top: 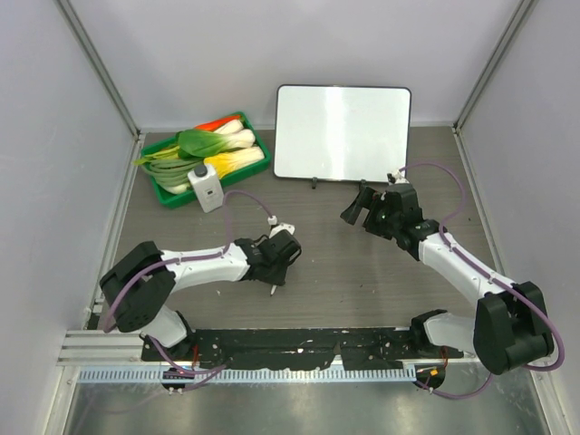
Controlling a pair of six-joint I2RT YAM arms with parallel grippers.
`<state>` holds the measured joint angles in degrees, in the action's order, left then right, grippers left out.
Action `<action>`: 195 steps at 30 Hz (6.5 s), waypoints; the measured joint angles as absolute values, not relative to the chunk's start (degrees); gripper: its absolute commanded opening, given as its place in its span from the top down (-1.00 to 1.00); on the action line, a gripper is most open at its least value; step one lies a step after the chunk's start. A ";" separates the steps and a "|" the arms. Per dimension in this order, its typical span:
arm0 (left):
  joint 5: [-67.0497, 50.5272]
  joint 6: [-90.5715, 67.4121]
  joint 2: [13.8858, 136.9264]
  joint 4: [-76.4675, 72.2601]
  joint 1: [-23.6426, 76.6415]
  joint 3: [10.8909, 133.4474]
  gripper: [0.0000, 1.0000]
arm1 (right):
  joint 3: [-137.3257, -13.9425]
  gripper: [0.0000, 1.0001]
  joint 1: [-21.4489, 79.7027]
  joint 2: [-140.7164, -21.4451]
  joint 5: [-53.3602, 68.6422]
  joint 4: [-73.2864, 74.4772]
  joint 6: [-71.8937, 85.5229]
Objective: Write a sentence on the whiteboard
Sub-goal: Pick up the whiteboard marker at the center of the board.
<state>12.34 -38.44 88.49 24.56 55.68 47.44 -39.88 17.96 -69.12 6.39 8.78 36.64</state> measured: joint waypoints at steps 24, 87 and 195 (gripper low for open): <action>11.33 -38.06 73.19 28.05 55.57 59.33 1.00 | -35.97 -0.74 18.13 -63.22 36.56 -8.32 37.91; -22.81 -42.17 75.20 7.77 45.30 58.26 -0.31 | -30.89 0.97 22.72 -60.36 29.06 -23.53 61.87; -37.32 -36.75 70.94 12.38 42.83 63.81 -0.96 | -35.05 0.97 17.78 -57.32 57.93 -32.64 59.77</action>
<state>-37.32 -36.75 70.94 12.38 42.83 63.81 -35.05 17.78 -57.32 57.93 -32.64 59.77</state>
